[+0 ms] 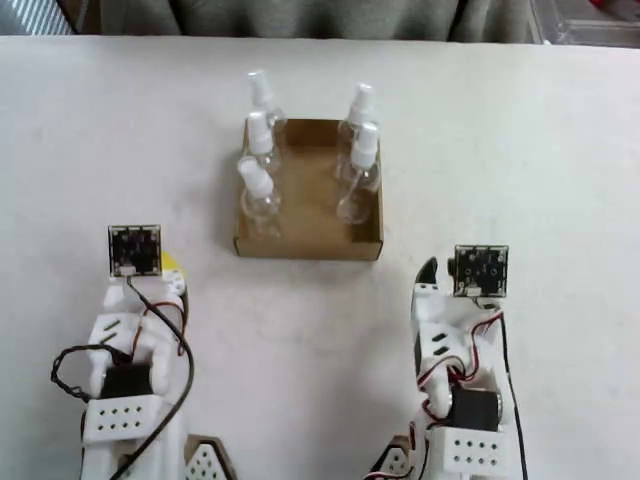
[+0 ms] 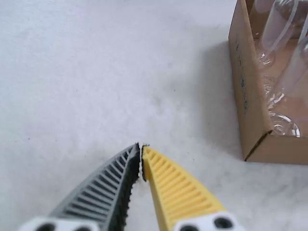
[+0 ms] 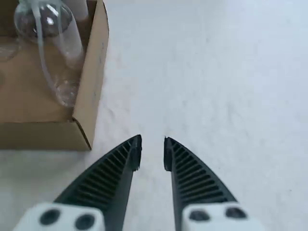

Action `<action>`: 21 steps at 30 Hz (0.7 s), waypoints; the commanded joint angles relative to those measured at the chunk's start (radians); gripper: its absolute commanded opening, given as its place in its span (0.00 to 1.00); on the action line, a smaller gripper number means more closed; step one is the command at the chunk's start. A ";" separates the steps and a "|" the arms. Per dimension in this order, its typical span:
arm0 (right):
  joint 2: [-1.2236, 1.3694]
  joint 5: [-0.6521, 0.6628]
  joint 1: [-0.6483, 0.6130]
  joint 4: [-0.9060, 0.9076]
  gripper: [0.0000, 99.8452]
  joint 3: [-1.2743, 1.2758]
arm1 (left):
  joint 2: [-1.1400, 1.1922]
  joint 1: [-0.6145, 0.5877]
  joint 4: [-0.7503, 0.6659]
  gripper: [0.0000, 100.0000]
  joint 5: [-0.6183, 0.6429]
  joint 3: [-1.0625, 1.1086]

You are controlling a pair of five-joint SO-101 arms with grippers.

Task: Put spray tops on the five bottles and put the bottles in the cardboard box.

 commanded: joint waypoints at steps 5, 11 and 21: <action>-0.022 0.003 -0.010 0.054 0.05 0.011 | 0.007 -0.004 -0.025 0.02 -0.008 -0.003; -0.022 0.003 -0.028 0.162 0.05 0.012 | 0.007 -0.004 -0.023 0.02 -0.008 -0.003; -0.022 0.003 -0.061 0.363 0.05 0.012 | 0.007 -0.004 -0.018 0.02 -0.008 -0.003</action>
